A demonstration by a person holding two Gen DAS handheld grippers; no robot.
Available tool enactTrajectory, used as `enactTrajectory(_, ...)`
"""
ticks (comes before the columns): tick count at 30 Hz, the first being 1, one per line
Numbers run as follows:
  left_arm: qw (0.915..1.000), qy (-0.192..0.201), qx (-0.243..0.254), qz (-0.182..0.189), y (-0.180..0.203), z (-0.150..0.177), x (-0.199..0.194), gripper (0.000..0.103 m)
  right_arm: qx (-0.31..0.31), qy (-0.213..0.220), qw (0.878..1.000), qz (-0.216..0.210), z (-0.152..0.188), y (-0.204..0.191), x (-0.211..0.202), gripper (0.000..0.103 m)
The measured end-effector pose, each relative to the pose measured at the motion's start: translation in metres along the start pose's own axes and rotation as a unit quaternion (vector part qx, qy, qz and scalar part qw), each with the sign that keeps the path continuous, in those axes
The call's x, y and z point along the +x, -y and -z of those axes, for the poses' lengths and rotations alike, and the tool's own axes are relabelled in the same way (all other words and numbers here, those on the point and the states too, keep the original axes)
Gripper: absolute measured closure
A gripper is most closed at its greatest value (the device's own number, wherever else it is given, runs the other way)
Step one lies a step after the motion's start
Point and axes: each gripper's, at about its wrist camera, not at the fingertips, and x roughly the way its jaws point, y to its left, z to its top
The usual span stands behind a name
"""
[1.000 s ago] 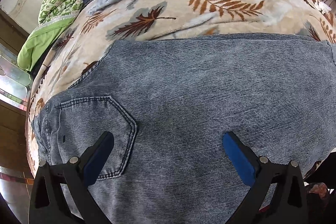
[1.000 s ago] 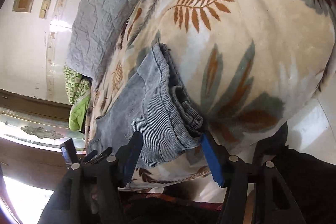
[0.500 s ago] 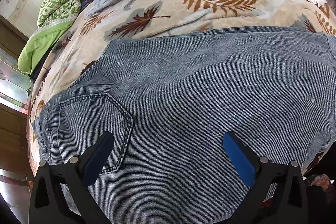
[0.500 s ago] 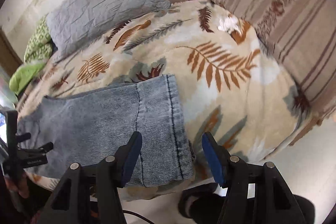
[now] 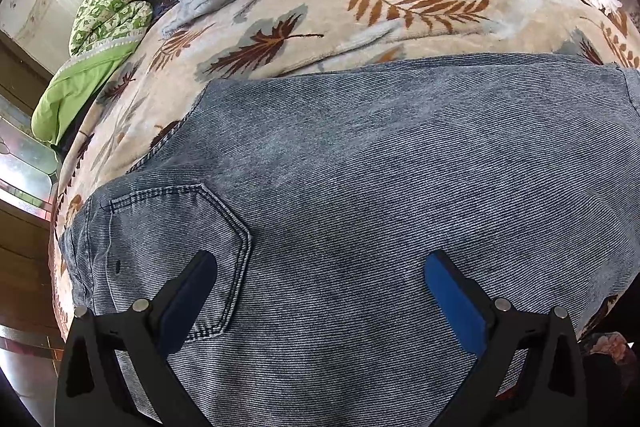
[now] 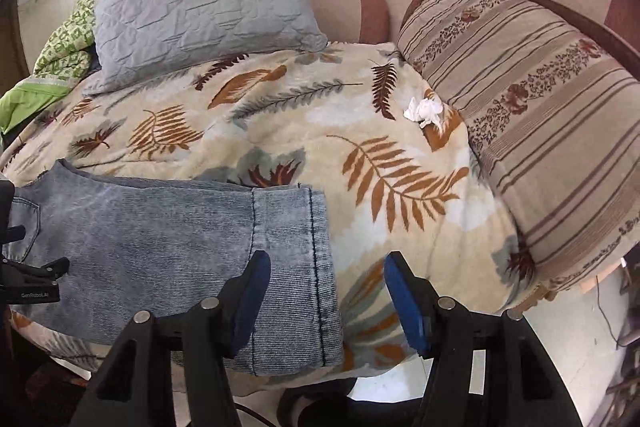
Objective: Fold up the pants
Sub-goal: 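Open the right tool and reposition it over the leg end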
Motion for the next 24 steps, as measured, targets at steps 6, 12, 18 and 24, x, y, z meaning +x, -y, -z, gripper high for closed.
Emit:
enactTrajectory(6,1.0000,0.001,-0.002,0.000,0.000,-0.001,0.001,0.000,-0.020,0.008,1.000,0.014,-0.002,-0.009,-0.002,0.040)
enactTrajectory(12,1.0000,0.002,-0.001,-0.003,0.001,-0.002,0.002,0.000,-0.034,0.018,0.999,0.010,-0.005,-0.020,-0.006,0.040)
enactTrajectory(18,1.0000,0.001,-0.003,-0.003,0.001,-0.002,0.002,0.000,-0.054,0.029,0.998,-0.001,-0.010,-0.037,-0.010,0.040)
enactTrajectory(24,1.0000,0.002,-0.002,-0.007,0.002,-0.003,0.002,0.000,-0.070,0.039,0.997,-0.011,-0.012,-0.051,-0.015,0.040)
